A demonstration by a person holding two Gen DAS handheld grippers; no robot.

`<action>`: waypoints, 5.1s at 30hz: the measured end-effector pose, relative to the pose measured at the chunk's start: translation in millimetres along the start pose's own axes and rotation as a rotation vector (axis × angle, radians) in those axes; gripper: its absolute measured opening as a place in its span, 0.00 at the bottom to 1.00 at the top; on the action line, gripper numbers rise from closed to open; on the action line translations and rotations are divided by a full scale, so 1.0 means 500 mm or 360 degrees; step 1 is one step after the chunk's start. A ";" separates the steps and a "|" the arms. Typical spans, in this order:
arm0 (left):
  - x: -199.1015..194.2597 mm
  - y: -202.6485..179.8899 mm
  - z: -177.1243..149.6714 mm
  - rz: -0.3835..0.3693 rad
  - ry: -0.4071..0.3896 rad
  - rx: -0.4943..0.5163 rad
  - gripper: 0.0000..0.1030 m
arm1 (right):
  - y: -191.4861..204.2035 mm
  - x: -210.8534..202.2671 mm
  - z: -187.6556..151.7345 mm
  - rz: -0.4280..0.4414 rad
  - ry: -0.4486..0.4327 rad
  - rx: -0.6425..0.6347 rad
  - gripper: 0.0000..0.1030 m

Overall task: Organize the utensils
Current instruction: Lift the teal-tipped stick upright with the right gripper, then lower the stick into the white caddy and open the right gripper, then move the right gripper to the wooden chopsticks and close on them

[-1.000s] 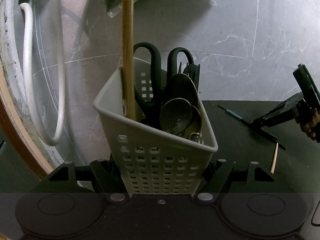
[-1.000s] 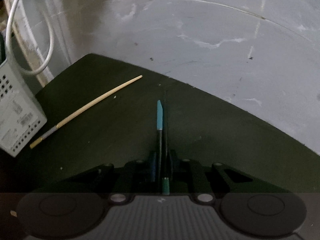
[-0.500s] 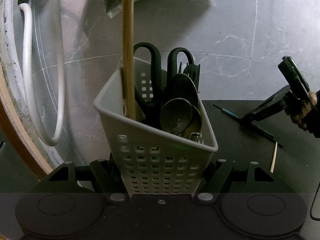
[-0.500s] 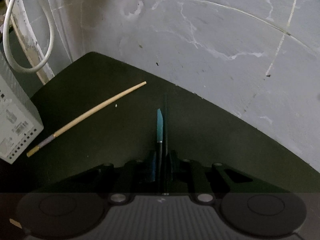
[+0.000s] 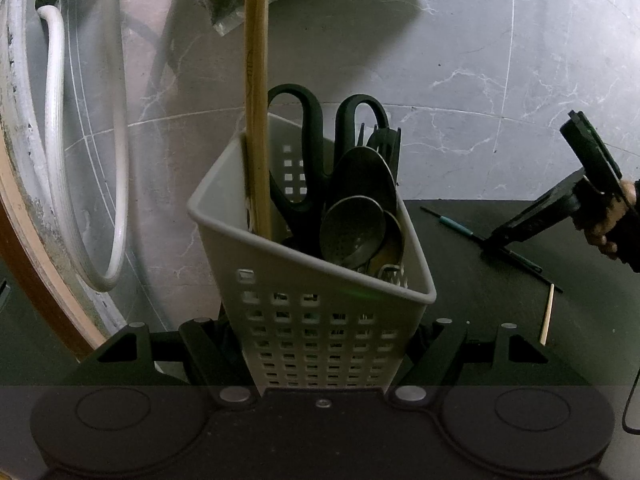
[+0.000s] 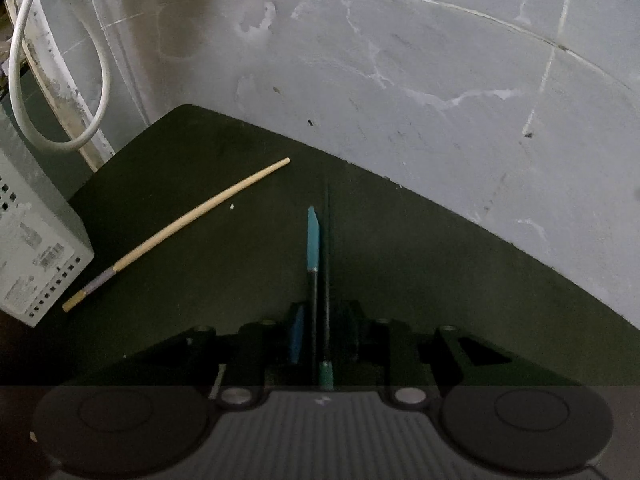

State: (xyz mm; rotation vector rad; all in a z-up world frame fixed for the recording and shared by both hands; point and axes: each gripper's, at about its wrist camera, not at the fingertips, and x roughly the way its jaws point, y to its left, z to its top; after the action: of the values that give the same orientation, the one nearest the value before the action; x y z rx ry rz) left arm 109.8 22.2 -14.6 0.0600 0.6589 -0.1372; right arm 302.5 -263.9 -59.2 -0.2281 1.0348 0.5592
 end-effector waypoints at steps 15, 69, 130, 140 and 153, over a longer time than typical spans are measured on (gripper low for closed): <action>0.000 0.000 -0.002 0.0005 0.0001 -0.0004 0.74 | 0.020 0.019 0.032 -0.0041 0.0023 -0.0004 0.21; -0.004 0.007 -0.012 -0.0028 -0.0022 0.0003 0.74 | 0.135 -0.319 -0.003 0.0010 -0.0908 0.0123 0.13; -0.001 0.017 -0.016 -0.0074 -0.0051 0.0002 0.74 | 0.468 -0.237 0.013 0.0336 -0.1192 -0.0241 0.41; -0.001 0.018 -0.016 -0.0081 -0.0057 0.0001 0.74 | 0.371 -0.327 -0.053 0.0064 -0.1225 0.0078 1.00; -0.003 0.030 -0.018 -0.0109 -0.0054 0.0033 0.74 | 0.262 -0.181 -0.173 -0.0091 -0.0199 0.0674 0.78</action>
State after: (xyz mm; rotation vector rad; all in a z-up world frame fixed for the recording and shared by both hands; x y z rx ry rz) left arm 105.4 38.0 -20.9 0.0549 0.6260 -0.2107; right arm 132.1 -221.4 -14.4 0.1496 0.9970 0.2883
